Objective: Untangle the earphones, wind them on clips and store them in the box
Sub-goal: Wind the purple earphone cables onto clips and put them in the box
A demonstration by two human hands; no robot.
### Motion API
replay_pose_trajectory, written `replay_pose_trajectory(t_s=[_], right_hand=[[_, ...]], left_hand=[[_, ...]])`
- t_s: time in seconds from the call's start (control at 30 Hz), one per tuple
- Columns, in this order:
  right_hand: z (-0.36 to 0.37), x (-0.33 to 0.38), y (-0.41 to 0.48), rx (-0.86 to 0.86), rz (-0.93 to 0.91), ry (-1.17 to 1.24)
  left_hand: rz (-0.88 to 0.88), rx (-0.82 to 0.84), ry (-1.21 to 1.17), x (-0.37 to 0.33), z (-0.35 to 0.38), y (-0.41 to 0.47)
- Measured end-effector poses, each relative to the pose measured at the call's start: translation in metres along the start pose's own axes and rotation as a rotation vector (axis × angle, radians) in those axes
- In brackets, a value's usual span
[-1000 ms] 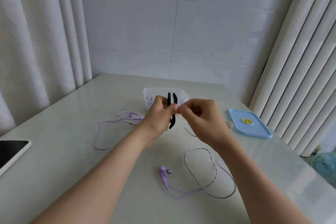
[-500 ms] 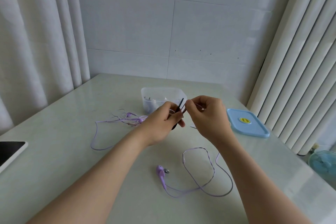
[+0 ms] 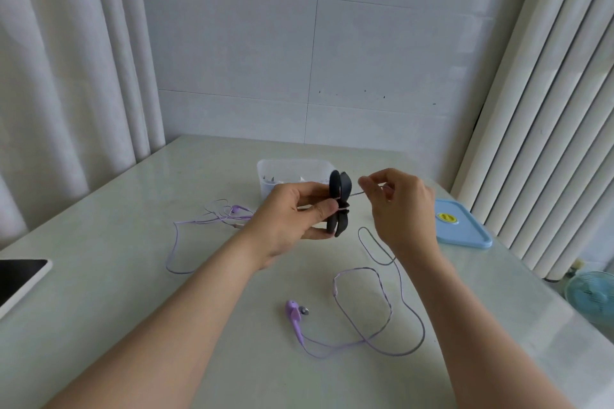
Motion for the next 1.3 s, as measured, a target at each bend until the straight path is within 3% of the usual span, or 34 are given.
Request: replay_pose_trajectory(t_s=[0.1,0.27,0.5,0.67,0.9,1.1,1.2,1.3], right_hand=[[0.007,-0.001,-0.002,0.132,-0.013,-0.081],[0.012,0.011,-0.011,0.459,-0.067,-0.170],[0.008,0.034,-0.028,0.697,-0.188,0.008],[0.008,0.035,-0.020,0.484,-0.102,0.303],[0.002,0.026,-0.012,0.448,0.097,0.567],[0.001,0.013,-0.003,0.106,-0.007,0.232],[0.003,0.007,-0.003,0.096,-0.026,0.013],[0.008,-0.002,0.000,0.120,-0.038,-0.079]], left_hand=[[-0.009,-0.047,-0.136,-0.002,-0.001,0.001],[0.006,-0.225,-0.109,-0.001,-0.009,0.003],[0.023,-0.432,-0.035,0.004,-0.019,0.008],[0.019,-0.355,0.161,0.005,-0.019,0.009],[0.012,-0.149,0.187,0.003,-0.017,0.006],[0.001,0.022,0.248,0.005,-0.011,0.004],[0.010,0.066,0.246,0.004,-0.009,0.003],[0.048,-0.004,0.093,0.002,-0.008,0.003]])
Point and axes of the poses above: each hand's wrist, its own y-axis towards the middle knuckle, its own z-axis out of the palm, x = y × z, the point moved 1 cm from there along y, towards the middle knuckle, and after that the axes turned 8 degrees about -y, right-handed, at the moved point
